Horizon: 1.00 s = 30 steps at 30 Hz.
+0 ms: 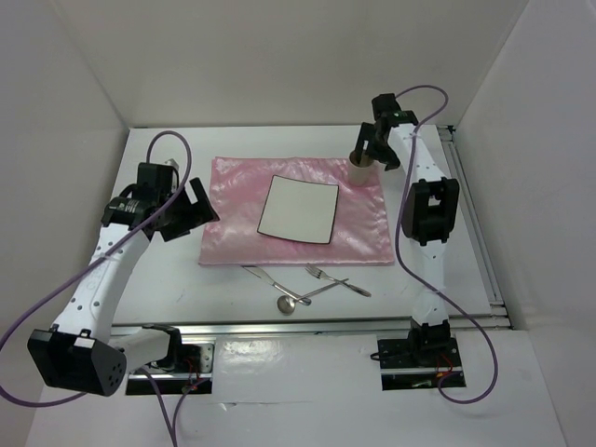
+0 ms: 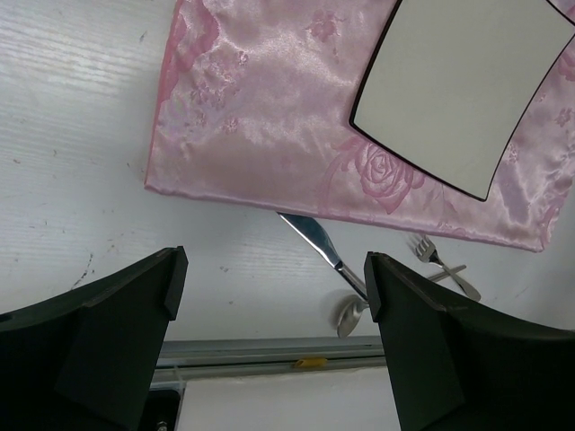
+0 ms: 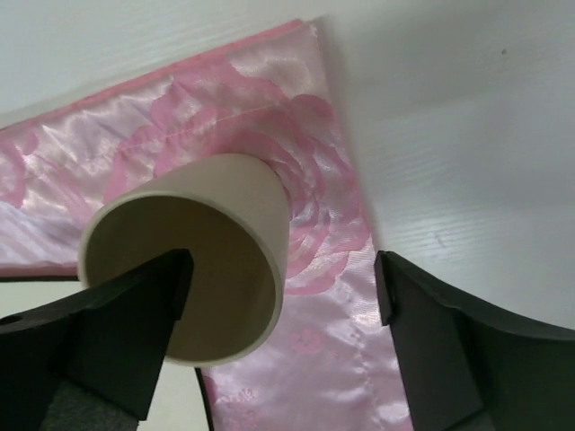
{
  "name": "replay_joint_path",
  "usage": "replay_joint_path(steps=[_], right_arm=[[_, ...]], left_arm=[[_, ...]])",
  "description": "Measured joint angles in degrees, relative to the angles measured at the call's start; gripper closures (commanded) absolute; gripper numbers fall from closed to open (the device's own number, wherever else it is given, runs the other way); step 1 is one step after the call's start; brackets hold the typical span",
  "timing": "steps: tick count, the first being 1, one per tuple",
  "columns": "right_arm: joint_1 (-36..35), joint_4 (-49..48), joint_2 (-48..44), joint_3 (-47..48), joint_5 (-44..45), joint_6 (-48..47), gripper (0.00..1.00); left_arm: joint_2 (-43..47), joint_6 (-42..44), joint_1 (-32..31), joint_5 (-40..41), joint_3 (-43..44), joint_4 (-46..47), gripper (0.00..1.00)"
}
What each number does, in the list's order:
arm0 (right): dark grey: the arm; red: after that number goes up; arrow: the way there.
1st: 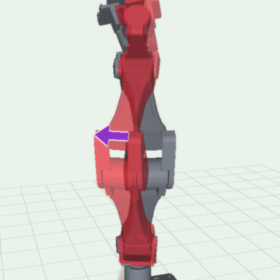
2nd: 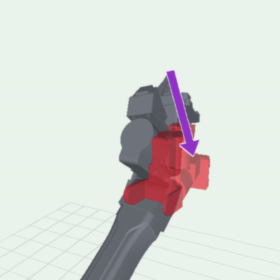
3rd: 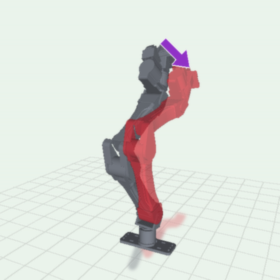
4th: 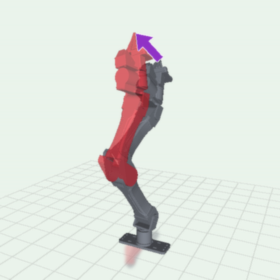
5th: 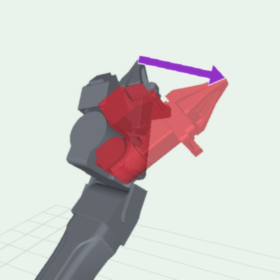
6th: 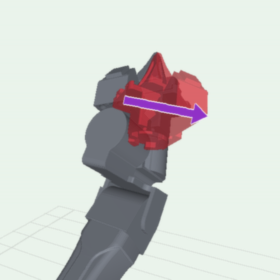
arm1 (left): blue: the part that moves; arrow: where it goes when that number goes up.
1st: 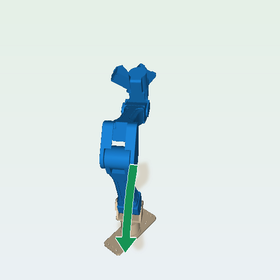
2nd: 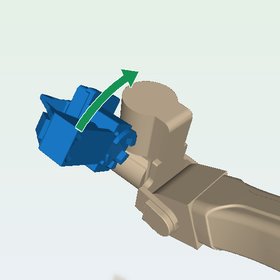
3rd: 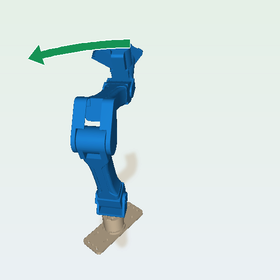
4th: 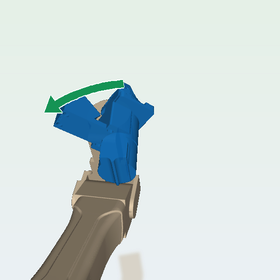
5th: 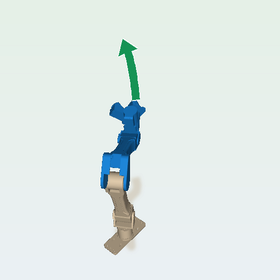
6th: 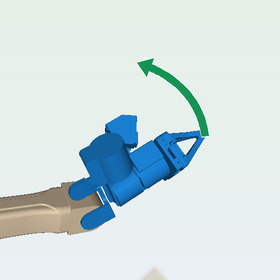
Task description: Set the dinner table for one person
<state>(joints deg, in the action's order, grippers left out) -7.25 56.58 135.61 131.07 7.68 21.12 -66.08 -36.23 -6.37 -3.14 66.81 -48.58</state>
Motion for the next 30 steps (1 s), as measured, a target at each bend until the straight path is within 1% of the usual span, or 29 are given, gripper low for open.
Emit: replay_joint_path(steps=[2, 4, 7, 8, 10, 12, 13, 14, 15, 16, 18, 19, 20, 22, 24, 25, 28, 29, 30], right_arm=[[0.02, 0.11, -0.28, 1.14, -0.35, 0.00, 0.00], [0.15, 0.04, -1.84, 1.77, -1.03, -0.07, 0.00], [0.33, -0.11, -6.93, 1.29, -1.60, -0.26, 0.00], [0.33, -1.44, -10.27, -1.05, -2.16, -0.55, 0.00], [-0.04, -3.61, -19.41, -8.96, -2.69, -1.07, 0.00], [-0.79, -6.75, -30.08, -19.63, -2.78, -1.57, 0.02], [-1.95, -8.20, -36.98, -26.73, -2.78, -1.95, 0.06], [-3.32, -8.39, -41.53, -31.06, -2.73, -2.23, 0.08], [-5.29, -11.21, -46.86, -37.51, -2.80, -2.34, 0.12], [-7.65, -12.22, -51.69, -43.43, -3.72, -2.34, 0.19], [-12.61, -13.35, -59.10, -54.21, -6.16, -1.86, 0.28], [-15.08, -13.49, -61.86, -58.86, -7.39, -0.74, 0.30], [-16.87, -13.11, -63.49, -62.71, -8.66, 0.22, 0.34], [-20.87, -13.40, -65.59, -70.16, -9.86, 3.10, 0.37], [-25.75, -12.98, -65.92, -75.60, -9.88, 6.64, 0.44], [-28.63, -12.70, -65.90, -77.46, -9.66, 8.20, 0.44], [-35.32, -10.64, -65.02, -78.88, -7.89, 11.91, 0.46], [-36.22, -10.49, -64.22, -78.68, -7.10, 12.48, 0.46], [-36.72, -9.99, -63.12, -78.14, -6.32, 12.76, 0.43]], left_arm=[[-0.37, -0.07, -0.48, 0.33, 0.04, 0.00, 0.00], [-0.72, -0.15, -0.92, 0.44, 0.04, -0.11, 0.00], [-1.20, -0.20, -2.12, 1.53, 0.11, -0.33, 0.00], [-1.36, -0.26, -2.93, 2.03, 0.11, -0.33, 0.00], [-1.62, -0.68, -5.01, 3.19, 0.04, -0.61, 0.02], [-1.64, -1.77, -7.17, 3.89, -1.36, -0.28, 0.03], [-1.60, -2.58, -8.68, 4.26, -2.89, -0.26, 0.03], [-1.60, -3.15, -9.60, 4.48, -4.24, -0.28, 0.03], [-1.38, -3.65, -10.62, 4.70, -5.95, -0.15, 0.05], [-1.11, -4.55, -11.47, 4.90, -7.48, -0.31, 0.06], [-0.55, -5.29, -12.90, 4.85, -9.97, -0.72, 0.09], [-0.20, -5.95, -13.57, 4.85, -10.60, -0.94, 0.11], [-0.07, -6.10, -13.81, 4.85, -10.73, -0.92, 0.11], [0.48, -6.43, -15.02, 4.90, -10.93, -0.39, 0.11], [0.59, -7.17, -17.00, 5.01, -10.93, -0.13, 0.11], [0.52, -7.39, -17.94, 5.11, -10.95, -0.11, 0.11], [0.48, -7.67, -20.00, 5.77, -10.95, -0.15, 0.11], [0.48, -7.69, -20.13, 5.92, -10.95, -0.15, 0.11], [0.48, -7.72, -20.13, 6.16, -10.95, -0.15, 0.11]])
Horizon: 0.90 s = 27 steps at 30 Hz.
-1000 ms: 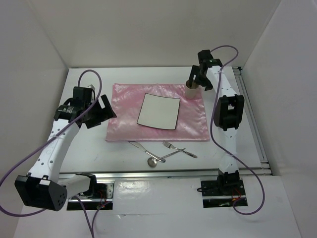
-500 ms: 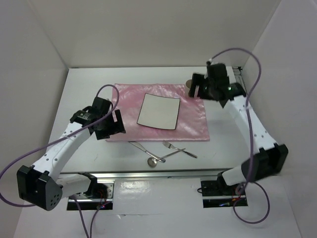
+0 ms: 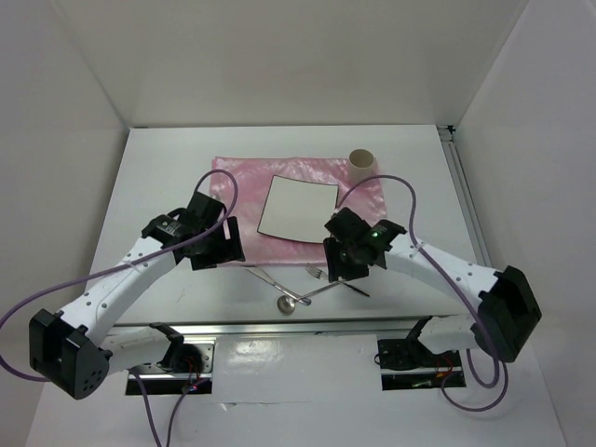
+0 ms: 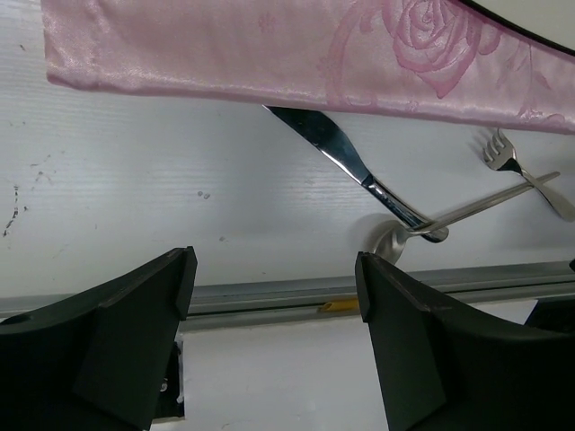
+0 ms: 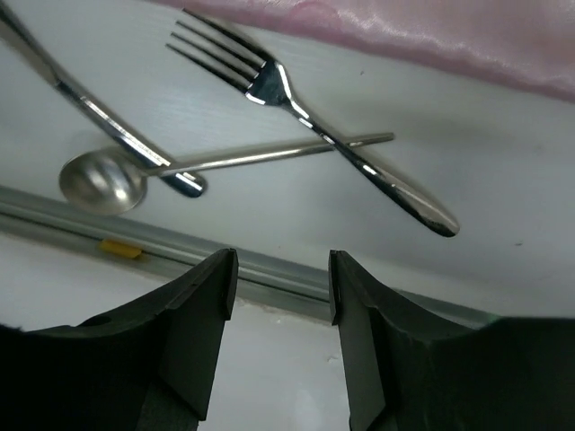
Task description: Set the dinner table for one person
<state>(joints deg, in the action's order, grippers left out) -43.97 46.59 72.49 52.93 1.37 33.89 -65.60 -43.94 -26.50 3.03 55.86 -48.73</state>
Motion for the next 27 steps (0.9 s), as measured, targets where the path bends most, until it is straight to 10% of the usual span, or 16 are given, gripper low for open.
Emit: replay_joint_path(steps=[27], right_arm=[[-2.78, -7.48, 23.21, 4.48, 5.53, -18.38, 0.57]], left_arm=[[-2.56, 0.11, -0.35, 1.03, 0.02, 0.83, 0.10]])
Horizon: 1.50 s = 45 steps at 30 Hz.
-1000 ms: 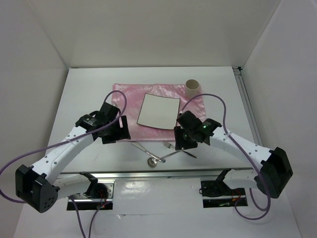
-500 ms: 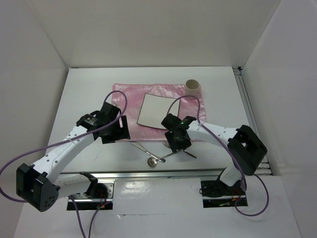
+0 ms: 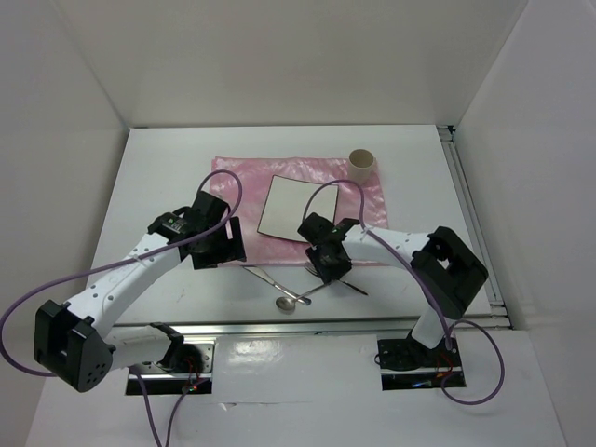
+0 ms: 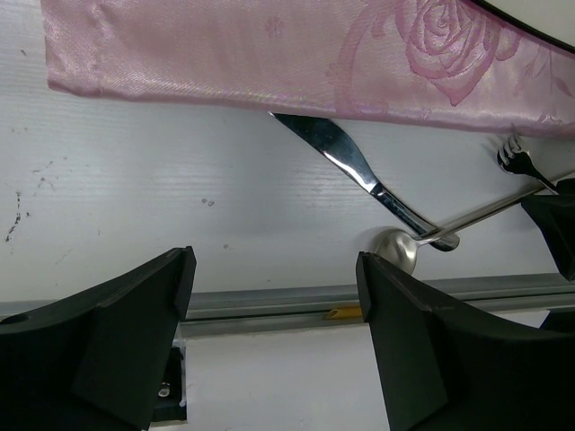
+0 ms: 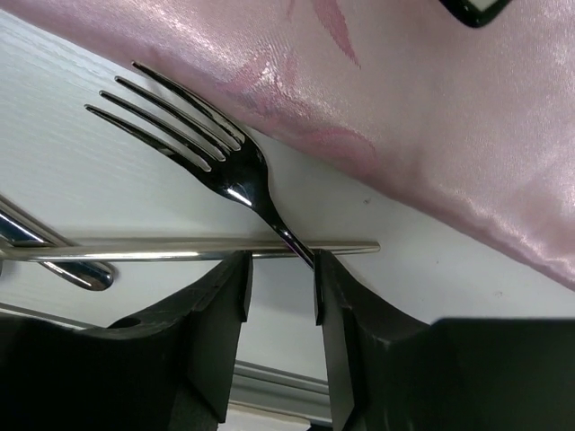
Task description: Set the dinner table for one person
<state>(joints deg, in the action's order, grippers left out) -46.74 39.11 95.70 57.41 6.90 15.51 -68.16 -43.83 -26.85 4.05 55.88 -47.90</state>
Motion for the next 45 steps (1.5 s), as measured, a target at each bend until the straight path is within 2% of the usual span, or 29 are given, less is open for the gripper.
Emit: replay_joint_path(steps=[6, 11, 12, 14, 16, 19, 20, 23, 31, 37, 45], right_arm=[[0.39, -0.85, 0.61, 0.46, -0.63, -2.16, 0.69], [1.29, -1.66, 0.79, 0.68, -1.75, -3.43, 0.85], [1.42, -1.81, 0.79, 0.68, -2.10, -3.67, 0.92], [1.60, -2.08, 0.76, 0.74, -2.58, -4.04, 0.96], [1.75, -2.10, 0.76, 0.76, -3.02, -4.37, 0.96], [1.75, -2.10, 0.70, 0.79, -3.32, -4.74, 0.90], [1.75, -2.08, 0.66, 0.79, -3.45, -4.81, 0.85], [1.77, -2.10, 0.63, 0.79, -3.65, -4.96, 0.81], [1.77, -2.12, 1.95, 2.25, -3.74, -4.94, 0.72], [1.77, -2.29, 3.02, 3.17, -3.61, -5.11, 0.69], [1.57, -2.25, 3.87, 4.13, -3.04, -5.11, 0.58]], left_arm=[[0.00, 0.00, 0.00, 0.04, 0.00, 0.00, 0.10], [-0.02, 0.00, 0.00, 0.11, 0.00, 0.02, 0.10], [-0.09, 0.00, 0.00, 0.11, 0.00, 0.02, 0.10], [-0.22, 0.00, 0.00, 0.13, 0.00, 0.04, 0.10], [-0.44, 0.00, 0.00, 0.13, 0.00, 0.09, 0.10], [-0.70, 0.00, 0.00, 0.13, 0.00, 0.11, 0.10], [-0.76, 0.00, 0.00, 0.17, 0.00, 0.11, 0.10], [-0.83, 0.00, 0.00, 0.24, 0.00, 0.20, 0.10], [-0.87, 0.02, 0.00, 0.39, 0.00, 0.42, 0.10], [-0.87, 0.11, 0.00, 0.42, 0.00, 0.44, 0.10], [-1.07, 0.13, 0.00, 0.48, 0.00, 0.46, 0.10]])
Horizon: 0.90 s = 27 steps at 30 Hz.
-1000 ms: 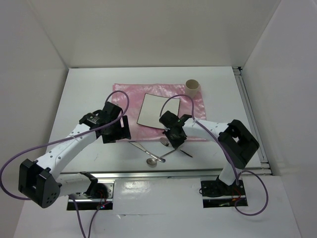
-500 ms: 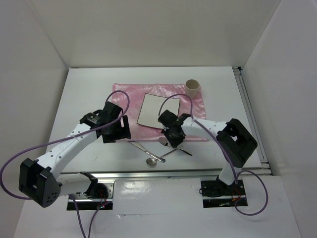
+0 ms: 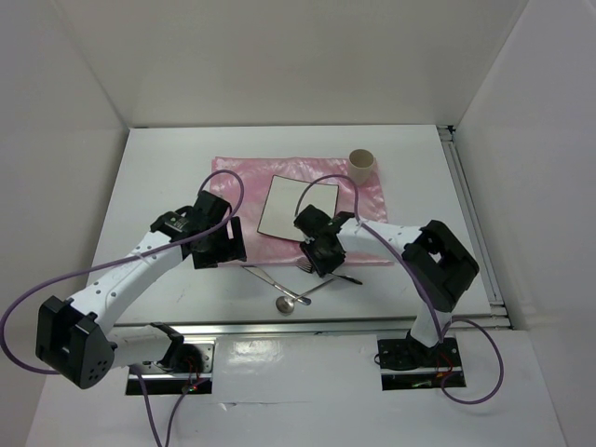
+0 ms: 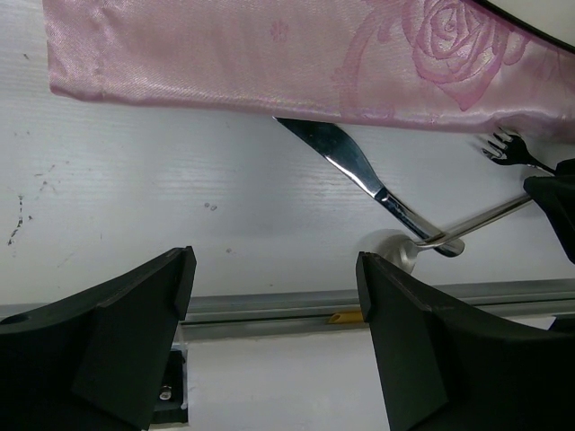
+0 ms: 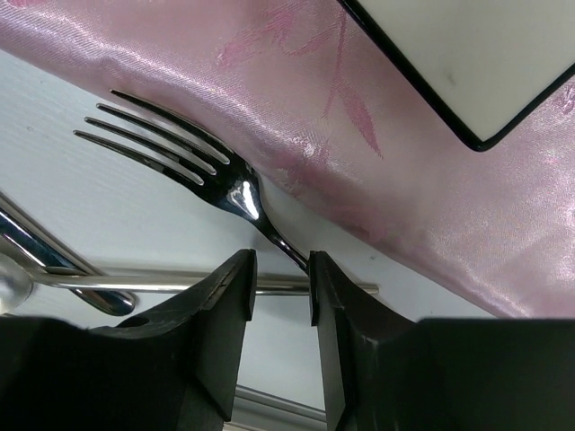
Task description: Set the dinner table for one person
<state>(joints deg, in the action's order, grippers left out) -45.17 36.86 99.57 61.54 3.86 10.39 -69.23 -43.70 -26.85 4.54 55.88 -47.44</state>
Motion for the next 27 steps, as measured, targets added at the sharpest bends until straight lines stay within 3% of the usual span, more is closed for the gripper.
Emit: replay_joint_path(steps=[27], right_arm=[[-1.90, 0.04, -0.68, 1.44, 2.84, -2.67, 0.58]], left_arm=[[-0.09, 0.17, 0.00, 0.24, 0.00, 0.68, 0.10]])
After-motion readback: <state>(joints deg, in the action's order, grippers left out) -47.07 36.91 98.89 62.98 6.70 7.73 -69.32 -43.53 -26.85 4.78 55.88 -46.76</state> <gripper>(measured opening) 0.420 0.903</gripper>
